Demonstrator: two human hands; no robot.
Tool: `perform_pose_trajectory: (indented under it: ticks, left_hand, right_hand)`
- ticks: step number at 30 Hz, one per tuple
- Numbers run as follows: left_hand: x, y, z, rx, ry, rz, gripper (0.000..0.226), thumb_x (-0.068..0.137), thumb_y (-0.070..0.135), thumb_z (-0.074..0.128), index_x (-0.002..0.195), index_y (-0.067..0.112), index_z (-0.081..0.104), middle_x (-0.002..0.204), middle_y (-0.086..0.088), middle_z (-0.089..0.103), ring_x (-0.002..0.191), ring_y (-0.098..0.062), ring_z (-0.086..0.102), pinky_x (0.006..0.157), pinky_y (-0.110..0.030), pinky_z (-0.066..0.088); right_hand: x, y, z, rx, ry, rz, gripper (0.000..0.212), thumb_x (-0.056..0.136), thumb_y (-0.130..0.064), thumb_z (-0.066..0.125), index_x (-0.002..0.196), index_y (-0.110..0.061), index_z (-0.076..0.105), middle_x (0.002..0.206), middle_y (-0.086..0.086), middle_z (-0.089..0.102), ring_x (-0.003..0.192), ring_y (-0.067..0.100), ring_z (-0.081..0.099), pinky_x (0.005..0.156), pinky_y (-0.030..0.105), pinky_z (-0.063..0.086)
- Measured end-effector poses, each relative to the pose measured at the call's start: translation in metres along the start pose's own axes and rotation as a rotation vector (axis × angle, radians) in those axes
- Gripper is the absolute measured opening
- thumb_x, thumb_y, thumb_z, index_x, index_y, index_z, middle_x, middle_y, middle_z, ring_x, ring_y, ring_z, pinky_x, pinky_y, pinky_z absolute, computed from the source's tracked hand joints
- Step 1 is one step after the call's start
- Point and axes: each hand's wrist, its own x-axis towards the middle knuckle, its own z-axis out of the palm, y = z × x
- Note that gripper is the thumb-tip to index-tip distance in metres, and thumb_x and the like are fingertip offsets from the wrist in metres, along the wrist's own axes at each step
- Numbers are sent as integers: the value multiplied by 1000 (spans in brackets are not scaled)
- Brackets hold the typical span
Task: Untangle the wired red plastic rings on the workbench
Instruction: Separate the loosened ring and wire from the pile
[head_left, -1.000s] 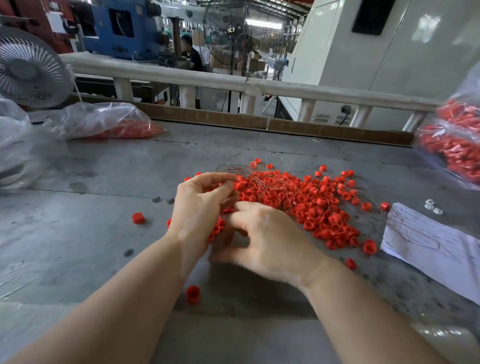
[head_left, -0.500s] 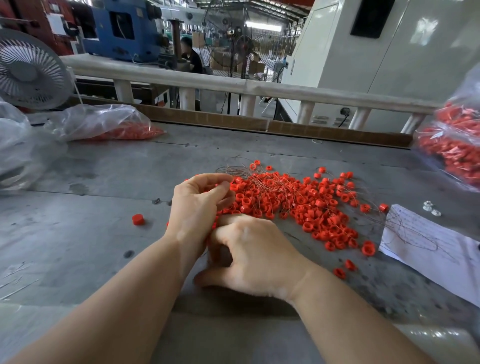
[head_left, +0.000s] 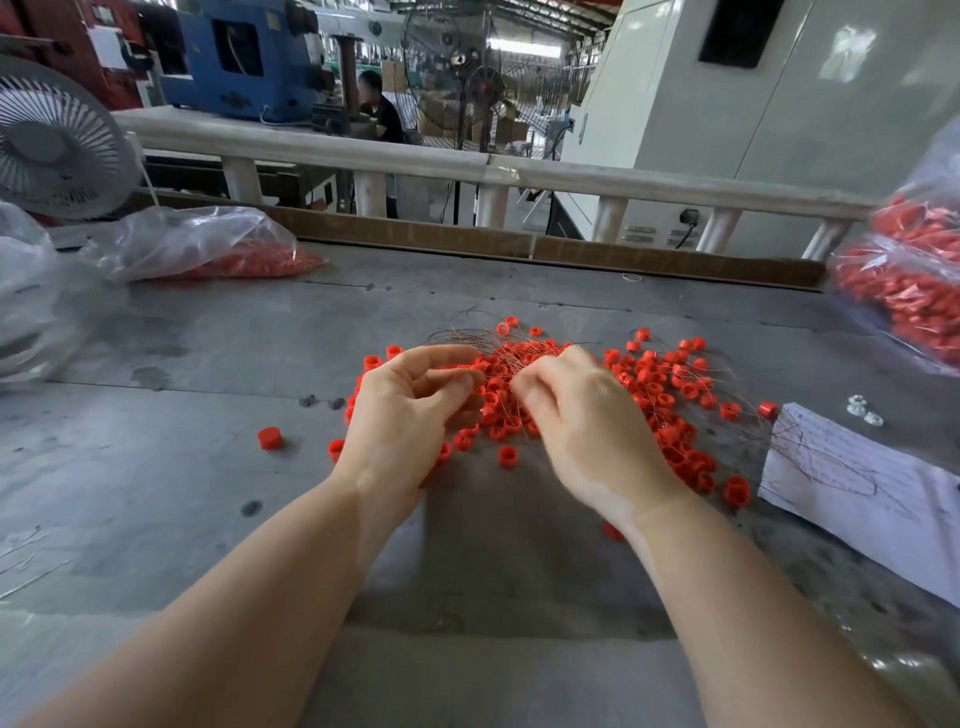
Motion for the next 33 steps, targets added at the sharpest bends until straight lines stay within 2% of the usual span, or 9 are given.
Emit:
perform_pose_trajectory:
  ticks: [3, 6, 8, 13, 18, 23, 25, 28, 33]
  left_hand:
    - [0, 3, 3, -128, -47, -85, 22, 89, -6, 54, 86, 10, 70, 75, -2, 71, 66, -8, 67, 61, -15, 53]
    - [1, 6, 5, -332, -103, -197, 23, 89, -8, 50, 88, 5, 69, 77, -5, 72, 71, -9, 70, 64, -15, 54]
    - [0, 7, 5, -404, -133, -219, 25, 89, -10, 48, 89, 5, 68, 77, -7, 72, 73, -11, 71, 64, -14, 55]
    - [-3, 8, 5, -395, -213, -197, 20, 75, 1, 60, 83, 12, 75, 79, -6, 73, 73, -11, 70, 62, -18, 56]
    - [-4, 8, 4, -411, -272, -180, 24, 63, 6, 64, 81, 15, 78, 80, -5, 73, 76, -10, 70, 63, -17, 55]
    - [-5, 8, 4, -457, -306, -178, 25, 64, 2, 63, 81, 14, 78, 81, -6, 74, 79, -11, 71, 65, -16, 54]
    - [-6, 8, 4, -459, -313, -177, 25, 65, 2, 62, 81, 14, 78, 81, -8, 74, 78, -12, 71, 64, -15, 54]
    - [-6, 8, 4, -468, -322, -176, 25, 65, 2, 62, 81, 15, 78, 80, -7, 74, 77, -11, 71, 64, -15, 53]
    - [-6, 8, 5, -473, -313, -176, 25, 66, 2, 61, 79, 15, 78, 79, -7, 74, 76, -10, 71, 64, -15, 54]
  right_hand:
    - [3, 1, -5, 118, 72, 15, 29, 100, -19, 40, 108, -9, 66, 93, -1, 53, 94, 17, 53, 76, 20, 34]
    - [1, -1, -7, 229, 104, -27, 26, 98, -14, 44, 109, -12, 67, 70, -16, 50, 72, -6, 53, 66, 5, 33]
    - [0, -1, -6, 263, 110, -56, 25, 98, -12, 45, 110, -16, 66, 59, -13, 48, 60, -2, 50, 60, 8, 35]
    - [1, -2, -8, 449, 187, -2, 15, 98, -12, 45, 94, -16, 59, 65, -3, 59, 56, 3, 49, 59, 15, 38]
    - [0, -2, -12, 512, 300, -5, 21, 96, -10, 50, 101, -18, 69, 72, -10, 60, 62, -5, 51, 63, 8, 38]
    - [0, -1, -15, 588, 323, 13, 27, 97, -7, 46, 108, -25, 63, 77, -7, 65, 65, 0, 53, 67, 17, 43]
    - [-1, -2, -15, 610, 331, 19, 21, 97, -7, 46, 104, -24, 58, 79, -5, 69, 71, 5, 58, 70, 21, 47]
    - [0, -3, -16, 669, 342, 15, 15, 94, -5, 51, 89, -19, 56, 81, -2, 70, 75, 5, 63, 70, 16, 45]
    - [-2, -4, -15, 448, 366, -102, 10, 85, -4, 65, 88, -11, 71, 84, 0, 65, 81, 2, 58, 72, 8, 40]
